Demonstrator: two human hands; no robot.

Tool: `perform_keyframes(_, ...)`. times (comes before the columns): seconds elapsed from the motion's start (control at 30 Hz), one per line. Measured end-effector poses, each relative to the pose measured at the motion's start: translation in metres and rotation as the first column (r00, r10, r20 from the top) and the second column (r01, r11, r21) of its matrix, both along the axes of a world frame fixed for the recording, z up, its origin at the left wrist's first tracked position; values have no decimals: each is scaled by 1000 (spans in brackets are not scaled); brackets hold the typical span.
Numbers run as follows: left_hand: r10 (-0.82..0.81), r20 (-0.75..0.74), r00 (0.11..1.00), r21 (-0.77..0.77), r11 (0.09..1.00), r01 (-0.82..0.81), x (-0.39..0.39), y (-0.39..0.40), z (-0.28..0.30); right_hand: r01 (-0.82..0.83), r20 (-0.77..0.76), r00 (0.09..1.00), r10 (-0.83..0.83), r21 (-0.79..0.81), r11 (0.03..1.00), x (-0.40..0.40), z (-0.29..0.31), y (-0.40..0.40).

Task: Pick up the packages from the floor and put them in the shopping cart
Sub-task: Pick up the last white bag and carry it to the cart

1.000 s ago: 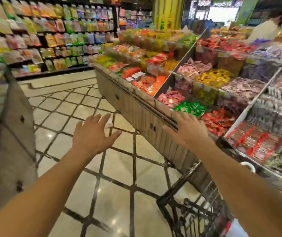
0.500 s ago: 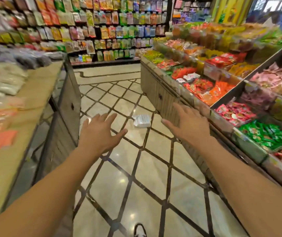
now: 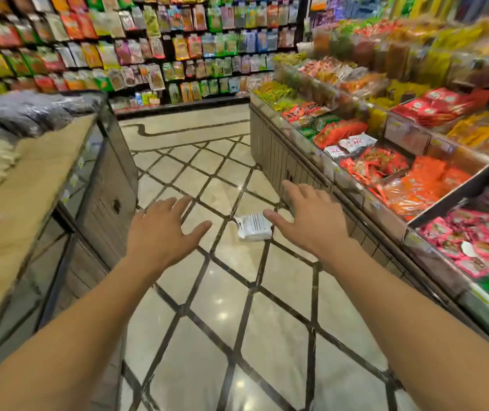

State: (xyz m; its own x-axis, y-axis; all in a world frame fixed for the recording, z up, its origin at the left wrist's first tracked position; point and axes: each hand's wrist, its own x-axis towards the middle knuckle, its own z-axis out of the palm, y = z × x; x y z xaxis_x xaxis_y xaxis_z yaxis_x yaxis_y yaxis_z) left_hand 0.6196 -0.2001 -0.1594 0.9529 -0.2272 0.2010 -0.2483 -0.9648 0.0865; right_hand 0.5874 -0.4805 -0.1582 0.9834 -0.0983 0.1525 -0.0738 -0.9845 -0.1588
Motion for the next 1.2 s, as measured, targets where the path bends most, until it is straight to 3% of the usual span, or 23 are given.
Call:
perform_keyframes(0.5, -7, -124, 992, -60, 998, 0, 335, -37, -54, 32, -70, 997, -36, -56, 998, 318, -37, -31)
perform_keyframes(0.8, 7, -216, 976, -76, 997, -24, 506, -59, -73, 55, -154, 987, -55, -1, 998, 489, -65, -54)
perform_keyframes(1.2, 112, -360, 926, -4, 993, -122, 714, -128, -156, 55, -325, 946, -15, 114, 992, 726, -171, -128)
